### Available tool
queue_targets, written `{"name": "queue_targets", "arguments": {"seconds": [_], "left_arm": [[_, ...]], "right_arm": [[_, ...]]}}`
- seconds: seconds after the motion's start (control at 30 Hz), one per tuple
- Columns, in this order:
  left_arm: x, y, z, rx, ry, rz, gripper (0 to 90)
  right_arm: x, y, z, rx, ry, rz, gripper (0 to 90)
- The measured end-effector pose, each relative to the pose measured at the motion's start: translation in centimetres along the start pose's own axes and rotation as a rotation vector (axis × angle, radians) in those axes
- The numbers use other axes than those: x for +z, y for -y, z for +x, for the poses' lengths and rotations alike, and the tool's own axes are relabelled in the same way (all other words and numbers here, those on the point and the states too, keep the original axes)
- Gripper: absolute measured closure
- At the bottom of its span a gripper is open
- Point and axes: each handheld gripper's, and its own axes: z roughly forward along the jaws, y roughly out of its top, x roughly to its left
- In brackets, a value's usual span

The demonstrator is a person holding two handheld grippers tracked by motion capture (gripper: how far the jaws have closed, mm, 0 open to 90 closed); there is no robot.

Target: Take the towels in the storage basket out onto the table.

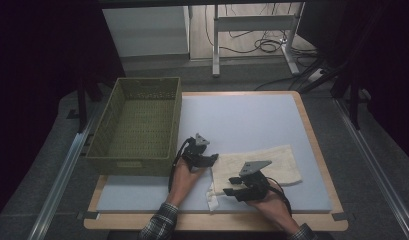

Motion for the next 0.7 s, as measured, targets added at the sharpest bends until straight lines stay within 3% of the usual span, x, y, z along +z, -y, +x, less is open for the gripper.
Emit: {"name": "queue_targets", "arguments": {"seconds": [0.17, 0.27, 0.33, 0.37, 0.4, 0.43, 0.5, 0.63, 0.7], "left_arm": [[0.0, 0.0, 0.0, 0.004, -0.001, -0.001, 38.5], [0.0, 0.0, 0.0, 0.004, -0.001, -0.002, 38.5], [0.0, 0.0, 0.0, 0.003, -0.002, -0.001, 38.5], [0.0, 0.0, 0.0, 0.003, -0.003, -0.001, 38.5], [0.0, 0.0, 0.0, 0.003, -0.003, -0.001, 38.5], [0.0, 0.0, 0.0, 0.003, -0.004, -0.002, 38.6], [0.0, 0.0, -0.1, 0.005, -0.007, -0.002, 38.7], [0.0, 0.0, -0.1, 0.015, 0.000, -0.005, 43.9], [-0.1, 0.0, -0.3, 0.021, 0.019, -0.005, 54.4]], "right_arm": [[2.1, -1.3, 1.8, -0.042, -0.029, 0.007, 51.8], [2.7, -1.5, 2.3, -0.051, -0.020, 0.013, 51.8], [3.4, -1.5, 2.6, -0.063, 0.013, 0.027, 52.0], [3.5, -1.5, 2.9, -0.072, 0.042, 0.025, 59.6], [3.5, -1.5, 2.9, -0.072, 0.042, 0.025, 59.6], [3.5, -1.4, 3.2, -0.111, 0.094, 0.032, 66.5], [3.6, -1.4, 3.4, -0.123, 0.111, 0.033, 68.4], [3.4, -1.4, 3.4, -0.134, 0.115, 0.043, 83.0], [3.3, -1.3, 2.8, -0.088, 0.085, 0.033, 84.9]]}}
